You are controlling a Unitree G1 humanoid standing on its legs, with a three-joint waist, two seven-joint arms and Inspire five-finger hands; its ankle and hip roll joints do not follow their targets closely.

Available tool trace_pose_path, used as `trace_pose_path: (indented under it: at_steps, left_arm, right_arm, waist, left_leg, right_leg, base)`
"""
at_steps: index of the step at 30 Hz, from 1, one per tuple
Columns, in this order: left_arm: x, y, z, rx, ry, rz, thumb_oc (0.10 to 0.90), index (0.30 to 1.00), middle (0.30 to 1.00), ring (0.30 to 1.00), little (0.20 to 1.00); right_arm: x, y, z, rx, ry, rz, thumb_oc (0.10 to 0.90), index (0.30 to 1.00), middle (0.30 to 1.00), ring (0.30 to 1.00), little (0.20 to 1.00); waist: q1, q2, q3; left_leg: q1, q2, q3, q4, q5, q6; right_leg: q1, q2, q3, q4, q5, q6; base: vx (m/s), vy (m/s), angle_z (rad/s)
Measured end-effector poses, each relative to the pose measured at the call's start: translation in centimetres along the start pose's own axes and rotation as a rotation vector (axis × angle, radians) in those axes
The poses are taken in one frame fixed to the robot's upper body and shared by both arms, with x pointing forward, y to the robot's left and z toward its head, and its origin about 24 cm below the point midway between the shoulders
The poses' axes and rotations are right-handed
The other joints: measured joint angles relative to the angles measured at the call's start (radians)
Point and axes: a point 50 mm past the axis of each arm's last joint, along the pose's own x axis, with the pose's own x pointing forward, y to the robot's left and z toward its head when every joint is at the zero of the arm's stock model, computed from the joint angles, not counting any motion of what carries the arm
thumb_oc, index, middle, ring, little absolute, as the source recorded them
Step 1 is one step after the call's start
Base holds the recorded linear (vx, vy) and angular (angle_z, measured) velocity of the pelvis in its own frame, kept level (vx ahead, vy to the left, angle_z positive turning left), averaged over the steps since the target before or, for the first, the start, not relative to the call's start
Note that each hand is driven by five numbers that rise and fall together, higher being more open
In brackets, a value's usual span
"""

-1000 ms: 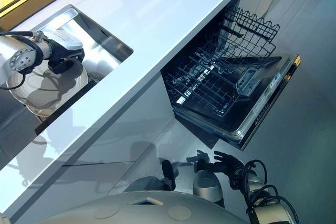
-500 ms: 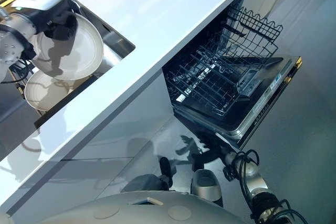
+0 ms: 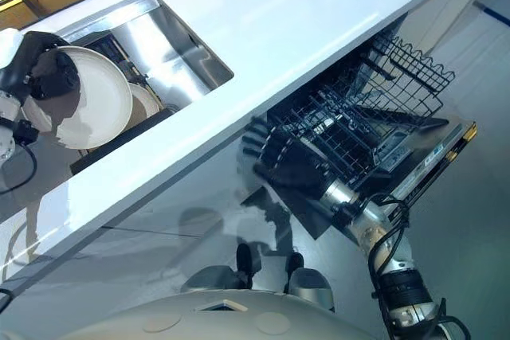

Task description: Pick up plates and place into dishwasher.

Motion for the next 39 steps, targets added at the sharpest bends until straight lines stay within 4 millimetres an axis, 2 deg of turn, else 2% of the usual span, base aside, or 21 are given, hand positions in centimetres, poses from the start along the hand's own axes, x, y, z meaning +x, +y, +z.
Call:
trace_pose_path:
  at_steps: [1,3,6,8,9,12,13,15,17,19,22,30,39]
  left_arm:
    - [-0.2,0.0,0.2,0.002,-0.011,0.01,0.1,0.3,0.3,0.3,0.2]
    - [-0.9,-0.3,1.3,-0.014,-0.068,0.046,0.1,0.3,0.3,0.3,0.2]
    - [-2.3,-1.5,4.5,-0.064,-0.202,0.141,0.1,0.3,0.3,0.3,0.2]
    - [-2.9,-1.6,6.0,-0.113,-0.261,0.251,0.1,0.3,0.3,0.3,0.2]
    - [-3.0,-1.7,6.4,-0.124,-0.274,0.269,0.1,0.3,0.3,0.3,0.2]
    - [-3.5,-2.3,7.9,-0.173,-0.33,0.384,0.1,0.3,0.3,0.3,0.2]
    - [-3.3,-2.7,9.1,-0.214,-0.365,0.446,0.1,0.3,0.3,0.3,0.2]
    - [-2.7,-3.1,10.5,-0.25,-0.403,0.499,0.1,0.3,0.3,0.3,0.2]
    - [-2.3,-3.2,12.2,-0.282,-0.454,0.56,0.1,0.3,0.3,0.3,0.2]
    - [-2.2,-3.2,13.4,-0.299,-0.496,0.606,0.1,0.3,0.3,0.3,0.2]
    - [-2.1,-3.2,13.8,-0.319,-0.502,0.639,0.1,0.3,0.3,0.3,0.2]
    - [-2.1,-3.6,14.1,-0.338,-0.488,0.657,0.1,0.3,0.3,0.3,0.2]
    - [-2.4,-5.1,15.4,-0.41,-0.496,0.62,0.1,0.3,0.3,0.3,0.2]
  right_arm:
    - [-0.1,-0.2,0.6,-0.023,-0.031,-0.04,0.8,0.9,0.9,0.9,0.9]
    - [-0.7,-1.3,2.6,-0.175,-0.132,-0.229,0.8,0.9,0.9,0.9,0.9]
    - [-3.0,-2.7,5.9,-0.55,-0.279,-0.609,0.8,0.9,0.9,0.9,0.9]
    - [-4.2,-2.2,8.2,-0.68,-0.424,-0.705,0.8,0.9,0.9,0.9,0.9]
    - [-4.2,-1.8,8.8,-0.704,-0.466,-0.703,0.8,0.9,0.9,0.9,0.9]
    - [-3.5,1.2,11.1,-0.813,-0.638,-0.583,0.8,0.9,0.9,0.9,0.9]
    - [-2.3,3.4,12.1,-0.848,-0.714,-0.45,0.8,0.9,0.9,0.9,0.9]
    - [-0.5,5.4,12.8,-0.863,-0.748,-0.286,0.8,0.9,0.9,0.9,0.9]
    - [1.7,7.3,12.9,-0.868,-0.729,-0.095,0.8,0.9,0.9,0.9,0.9]
    - [3.5,8.9,12.2,-0.864,-0.664,0.061,0.8,0.9,0.9,0.9,0.9]
    - [4.8,9.5,11.0,-0.838,-0.564,0.146,0.8,0.9,0.9,0.9,0.9]
    - [6.1,9.1,9.6,-0.682,-0.396,0.18,0.8,0.9,0.9,0.9,0.9]
    - [6.6,9.3,9.1,-0.608,-0.414,0.135,0.8,0.9,0.9,0.9,0.9]
  waist:
    - [0.0,0.0,0.0]
    - [-0.001,0.0,0.0]
    - [-0.005,0.001,-0.001]
    - [-0.013,0.003,-0.001]
    - [-0.016,0.005,-0.002]
    - [-0.047,0.01,-0.006]
    - [-0.059,0.013,-0.007]
    - [-0.062,0.015,-0.008]
    - [-0.062,0.016,-0.009]
    - [-0.056,0.024,-0.015]
    - [-0.049,0.038,-0.024]
    - [-0.024,0.044,-0.029]
    - [-0.016,0.043,-0.03]
  left_leg:
    - [0.001,0.0,-0.001,0.0,0.0,0.0]
    - [0.001,-0.002,0.0,0.0,0.001,0.0]
    - [0.001,-0.002,0.001,0.0,0.002,0.0]
    - [0.001,0.001,0.004,0.0,0.001,-0.001]
    - [0.002,0.001,0.004,0.0,0.001,-0.002]
    - [0.004,0.004,0.006,0.0,0.001,-0.005]
    - [0.006,0.007,0.005,0.0,0.003,-0.008]
    - [0.007,0.01,0.004,0.0,0.006,-0.012]
    - [0.008,0.013,-0.002,0.0,0.009,-0.016]
    - [0.011,0.016,-0.008,0.0,0.011,-0.021]
    - [0.009,0.017,-0.021,0.0,0.014,-0.023]
    - [0.0,0.018,-0.038,0.0,0.023,-0.024]
    - [0.001,0.015,-0.037,0.0,0.024,-0.022]
  right_leg:
    - [0.002,0.0,0.0,-0.001,0.0,0.0]
    - [0.003,0.0,0.002,-0.004,0.0,0.0]
    - [0.002,0.001,0.006,-0.004,0.001,-0.001]
    - [0.001,0.003,0.019,-0.005,0.001,-0.002]
    - [0.001,0.004,0.023,-0.006,0.002,-0.003]
    - [0.004,0.009,0.029,-0.013,0.005,-0.007]
    - [0.007,0.013,0.03,-0.014,0.007,-0.009]
    - [0.008,0.019,0.031,-0.018,0.01,-0.015]
    - [0.019,0.021,0.028,-0.031,0.017,-0.019]
    - [0.025,0.025,0.028,-0.034,0.018,-0.02]
    - [0.029,0.029,0.028,-0.034,0.017,-0.02]
    - [0.029,0.03,0.027,-0.034,0.017,-0.02]
    - [0.029,0.03,0.028,-0.034,0.017,-0.02]
  base:
    - [-0.02,-0.057,0.02]
    - [-0.02,-0.052,0.0]
    - [-0.03,-0.038,-0.02]
    - [-0.02,-0.043,-0.1]
    - [-0.01,-0.048,-0.11]
    - [-0.01,-0.049,-0.07]
    - [-0.01,-0.054,-0.04]
    - [-0.01,-0.055,-0.01]
    - [0.0,-0.035,0.07]
    - [-0.03,-0.034,0.12]
    - [0.0,-0.018,0.13]
    - [0.01,-0.003,0.07]
    - [0.0,0.0,0.0]
